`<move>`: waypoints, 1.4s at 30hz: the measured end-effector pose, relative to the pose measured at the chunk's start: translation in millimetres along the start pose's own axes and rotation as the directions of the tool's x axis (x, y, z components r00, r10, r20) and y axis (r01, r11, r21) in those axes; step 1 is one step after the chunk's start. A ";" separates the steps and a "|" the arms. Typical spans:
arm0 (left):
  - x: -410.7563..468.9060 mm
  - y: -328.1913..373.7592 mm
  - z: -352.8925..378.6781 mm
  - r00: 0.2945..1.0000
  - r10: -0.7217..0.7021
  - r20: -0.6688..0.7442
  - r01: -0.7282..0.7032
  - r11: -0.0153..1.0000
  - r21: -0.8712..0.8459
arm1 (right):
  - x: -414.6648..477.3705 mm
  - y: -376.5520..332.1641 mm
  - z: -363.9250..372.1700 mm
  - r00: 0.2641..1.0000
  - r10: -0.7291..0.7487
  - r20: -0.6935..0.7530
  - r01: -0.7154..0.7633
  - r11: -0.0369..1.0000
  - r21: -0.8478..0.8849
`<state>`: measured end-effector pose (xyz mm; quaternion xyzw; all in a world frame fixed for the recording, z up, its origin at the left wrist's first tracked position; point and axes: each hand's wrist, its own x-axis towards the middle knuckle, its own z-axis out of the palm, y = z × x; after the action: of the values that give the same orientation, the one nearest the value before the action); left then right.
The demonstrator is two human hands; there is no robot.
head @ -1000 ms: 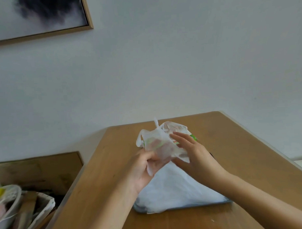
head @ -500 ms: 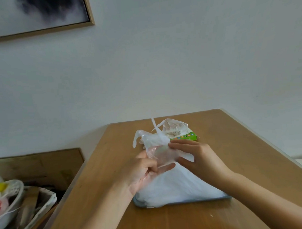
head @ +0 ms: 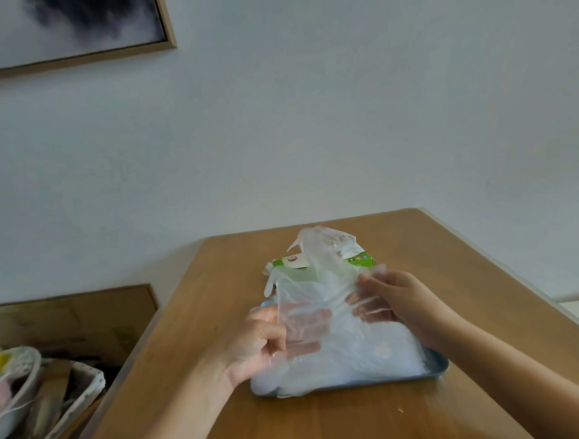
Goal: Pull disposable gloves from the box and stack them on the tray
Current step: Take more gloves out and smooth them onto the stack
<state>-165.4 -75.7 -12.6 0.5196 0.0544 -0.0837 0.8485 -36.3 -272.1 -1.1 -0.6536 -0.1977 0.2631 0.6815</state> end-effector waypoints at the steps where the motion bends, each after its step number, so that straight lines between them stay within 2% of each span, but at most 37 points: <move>1: -0.3 1.4 -0.5 1.000 0.015 0.004 -0.014 0.999 -0.036 | 0.3 1.6 1.2 1.000 -0.028 -0.007 0.028 0.999 -0.046; 4: 4.6 8.9 -5.0 0.993 0.076 -0.096 -0.084 0.993 -0.084 | -0.2 2.9 3.9 0.988 -0.152 -0.001 0.147 0.962 -0.229; 8: 19.2 16.5 -8.2 0.951 0.028 -0.307 -0.065 0.992 -0.109 | -1.2 -0.7 7.9 0.960 -0.277 0.028 0.256 0.839 -0.481; 12: 37.7 11.2 -6.2 0.916 0.078 -0.393 -0.010 0.985 0.171 | 4.0 2.3 8.9 0.964 -0.266 0.028 0.234 0.789 -0.568; 16: 51.1 14.8 -8.6 0.891 0.133 -0.435 0.043 0.927 0.372 | 12.6 8.3 -6.6 0.985 -0.174 -0.006 0.129 0.752 -0.646; 19: 61.0 17.4 -11.3 0.896 0.122 -0.426 0.162 0.804 0.572 | 15.7 16.4 -19.7 0.994 -0.099 -0.055 0.028 0.679 -0.733; 22: 71.1 17.7 -18.7 0.880 0.183 -0.438 0.203 0.690 0.695 | 17.3 23.5 -24.9 0.995 -0.046 -0.094 -0.045 0.627 -0.778; 24: 76.0 18.5 -29.5 0.852 0.280 -0.443 0.224 0.571 0.790 | 17.9 26.0 -27.1 0.992 -0.048 -0.114 -0.066 0.577 -0.814; 27: 76.3 22.8 -37.0 0.769 0.472 -0.431 0.328 0.288 0.900 | 19.9 28.5 -31.4 0.990 -0.076 -0.122 -0.066 0.513 -0.856; 28: 74.1 24.0 -33.3 0.740 0.544 -0.394 0.329 0.219 0.919 | 21.2 29.2 -31.8 0.990 -0.078 -0.122 -0.065 0.511 -0.857; 30: 69.8 23.6 -11.2 0.717 0.649 -0.255 0.238 0.116 0.964 | 23.6 30.6 -32.9 0.989 -0.079 -0.124 -0.067 0.511 -0.857; 33: 65.3 10.0 33.2 0.753 0.656 -0.042 0.039 0.020 0.999 | 26.0 35.4 -35.2 0.986 -0.101 -0.129 -0.064 0.483 -0.873; 36: 67.6 -20.7 61.9 0.867 0.489 0.096 -0.097 -0.024 0.995 | 26.1 41.1 -38.3 0.980 -0.136 -0.147 -0.064 0.487 -0.871; 39: 73.7 -47.3 69.6 0.934 0.343 0.098 -0.078 -0.071 0.994 | 25.0 42.0 -40.5 0.975 -0.170 -0.146 -0.050 0.470 -0.881; 42: 76.6 -56.7 66.4 0.964 0.256 0.069 -0.025 -0.172 0.985 | 23.8 41.2 -40.9 0.973 -0.174 -0.151 -0.056 0.455 -0.888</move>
<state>-101.2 -166.8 -45.7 0.9872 -0.0209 0.0381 0.1536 3.3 -289.3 -46.6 -0.9299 -0.2516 0.0235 0.2672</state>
